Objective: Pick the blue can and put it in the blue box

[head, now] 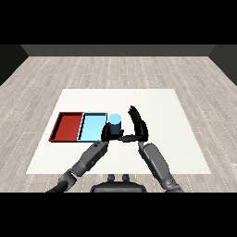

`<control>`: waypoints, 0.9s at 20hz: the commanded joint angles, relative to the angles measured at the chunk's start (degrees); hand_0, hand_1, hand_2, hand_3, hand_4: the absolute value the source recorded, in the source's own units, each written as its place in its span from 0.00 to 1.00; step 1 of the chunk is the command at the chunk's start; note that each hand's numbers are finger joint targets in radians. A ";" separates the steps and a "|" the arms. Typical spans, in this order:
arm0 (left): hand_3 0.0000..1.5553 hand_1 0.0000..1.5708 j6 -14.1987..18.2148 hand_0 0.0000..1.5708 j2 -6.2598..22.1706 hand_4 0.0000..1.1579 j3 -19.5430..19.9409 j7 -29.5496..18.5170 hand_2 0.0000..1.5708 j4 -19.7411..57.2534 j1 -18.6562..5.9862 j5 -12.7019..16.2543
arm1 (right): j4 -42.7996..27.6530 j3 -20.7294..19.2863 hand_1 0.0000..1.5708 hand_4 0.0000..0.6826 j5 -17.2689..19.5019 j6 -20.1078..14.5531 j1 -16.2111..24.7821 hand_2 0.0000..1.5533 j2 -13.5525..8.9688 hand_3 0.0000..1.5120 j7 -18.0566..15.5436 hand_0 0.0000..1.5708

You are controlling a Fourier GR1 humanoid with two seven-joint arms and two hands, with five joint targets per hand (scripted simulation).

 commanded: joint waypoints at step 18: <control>0.95 1.00 5.60 1.00 18.17 0.90 4.80 19.93 1.00 13.91 -9.28 -11.38 | -3.51 -14.75 0.00 0.00 -12.59 8.54 13.31 0.00 -1.71 0.00 -8.17 0.00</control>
